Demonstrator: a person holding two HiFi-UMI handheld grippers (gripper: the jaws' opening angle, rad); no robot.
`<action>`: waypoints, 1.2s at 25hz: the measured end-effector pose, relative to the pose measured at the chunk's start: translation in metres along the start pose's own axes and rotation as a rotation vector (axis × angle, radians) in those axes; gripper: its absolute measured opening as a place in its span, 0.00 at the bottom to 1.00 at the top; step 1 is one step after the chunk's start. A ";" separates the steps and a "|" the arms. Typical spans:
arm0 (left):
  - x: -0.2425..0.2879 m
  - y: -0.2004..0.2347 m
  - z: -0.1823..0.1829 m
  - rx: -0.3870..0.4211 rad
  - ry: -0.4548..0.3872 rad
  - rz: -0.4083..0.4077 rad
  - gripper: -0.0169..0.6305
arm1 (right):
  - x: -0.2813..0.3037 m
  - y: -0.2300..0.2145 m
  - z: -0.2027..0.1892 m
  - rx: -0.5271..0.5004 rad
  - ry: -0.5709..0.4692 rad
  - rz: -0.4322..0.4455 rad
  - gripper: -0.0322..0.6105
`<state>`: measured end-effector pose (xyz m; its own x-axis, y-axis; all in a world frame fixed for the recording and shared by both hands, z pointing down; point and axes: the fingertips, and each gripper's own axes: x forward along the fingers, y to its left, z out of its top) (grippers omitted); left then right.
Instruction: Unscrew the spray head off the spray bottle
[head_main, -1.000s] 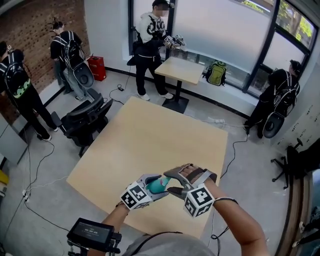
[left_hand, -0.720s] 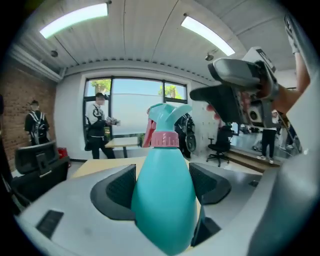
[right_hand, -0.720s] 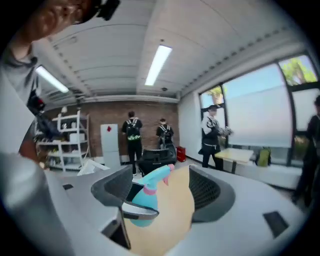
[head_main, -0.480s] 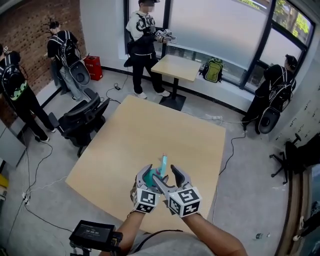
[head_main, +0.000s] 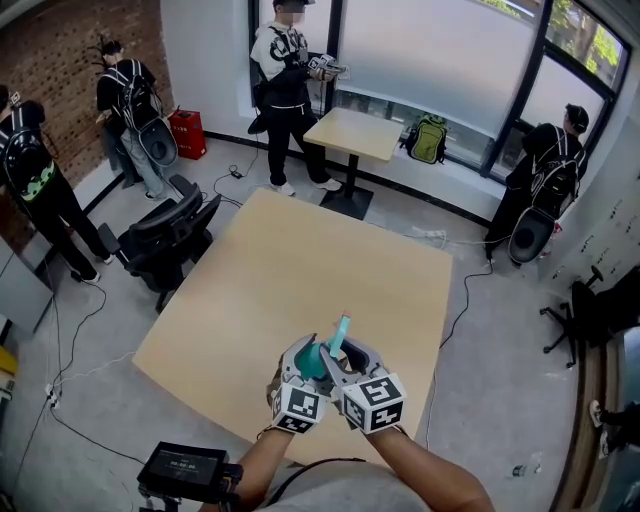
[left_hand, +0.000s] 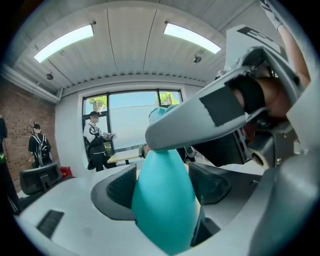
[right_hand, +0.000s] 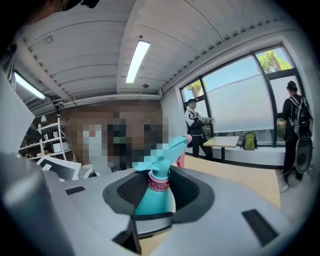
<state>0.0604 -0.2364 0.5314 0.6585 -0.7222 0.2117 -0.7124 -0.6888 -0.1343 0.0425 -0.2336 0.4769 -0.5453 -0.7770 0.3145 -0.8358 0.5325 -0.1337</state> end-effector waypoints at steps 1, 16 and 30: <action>-0.001 -0.002 0.001 -0.001 -0.008 -0.018 0.53 | -0.001 0.000 0.000 0.006 0.005 0.009 0.26; -0.083 -0.049 0.072 -0.451 -0.364 -0.881 0.51 | -0.068 0.052 0.033 0.082 -0.107 0.858 0.26; -0.030 -0.004 0.020 0.036 -0.140 -0.088 0.51 | -0.039 0.006 0.038 0.187 -0.115 0.332 0.49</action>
<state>0.0480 -0.2131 0.5066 0.7472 -0.6588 0.0879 -0.6428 -0.7499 -0.1561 0.0567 -0.2125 0.4282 -0.7823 -0.6113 0.1196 -0.6045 0.6988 -0.3823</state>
